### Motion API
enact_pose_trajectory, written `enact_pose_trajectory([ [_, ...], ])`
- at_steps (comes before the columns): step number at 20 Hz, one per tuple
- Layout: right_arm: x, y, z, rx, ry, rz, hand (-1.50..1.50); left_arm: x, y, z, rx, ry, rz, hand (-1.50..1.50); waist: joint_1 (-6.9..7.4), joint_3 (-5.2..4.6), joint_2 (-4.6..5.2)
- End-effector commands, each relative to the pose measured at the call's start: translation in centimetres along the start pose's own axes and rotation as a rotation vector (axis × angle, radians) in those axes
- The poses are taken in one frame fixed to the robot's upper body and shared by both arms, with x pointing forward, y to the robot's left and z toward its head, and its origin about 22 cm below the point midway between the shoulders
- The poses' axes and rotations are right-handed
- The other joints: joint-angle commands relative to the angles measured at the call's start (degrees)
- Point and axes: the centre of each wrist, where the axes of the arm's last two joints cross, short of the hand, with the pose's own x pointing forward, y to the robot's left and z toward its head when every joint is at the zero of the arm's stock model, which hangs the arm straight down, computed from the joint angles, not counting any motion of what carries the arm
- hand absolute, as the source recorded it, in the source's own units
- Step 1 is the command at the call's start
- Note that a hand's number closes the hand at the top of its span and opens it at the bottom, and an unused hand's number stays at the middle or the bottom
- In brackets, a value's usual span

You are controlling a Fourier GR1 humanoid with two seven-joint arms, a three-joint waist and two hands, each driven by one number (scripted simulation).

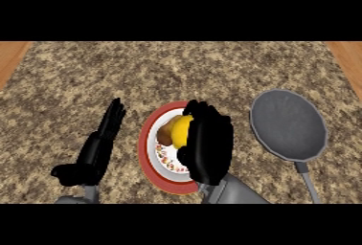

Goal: Pick the lemon from the plate and place it in the pan

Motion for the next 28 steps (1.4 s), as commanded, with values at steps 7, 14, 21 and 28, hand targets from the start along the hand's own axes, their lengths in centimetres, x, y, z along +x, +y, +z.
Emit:
enact_pose_trajectory([
  [7, -4.9, -2.0, -3.3, -0.179, 0.328, -0.185, 1.5, 0.6, 1.4, -0.4, 0.015, -0.017, -0.018, 0.0, -0.29, 0.06, 0.51],
  [14, -12.9, -1.3, -5.7, -0.332, 0.323, -0.045, 1.5, -0.9, -0.4, 0.2, 0.004, -0.029, -0.029, 0.0, 0.02, 0.04, 0.5],
  [21, -19.6, -2.1, -8.0, -0.536, 0.353, -0.058, 1.5, 0.2, 0.0, -1.3, -0.014, -0.009, -0.003, 0.0, -0.07, 0.08, 0.61],
  [28, -25.0, -1.8, -12.6, -0.528, 0.379, -0.082, 1.5, -0.2, 0.4, -0.1, -0.011, 0.011, -0.011, 0.0, 0.57, 0.06, 0.54],
])
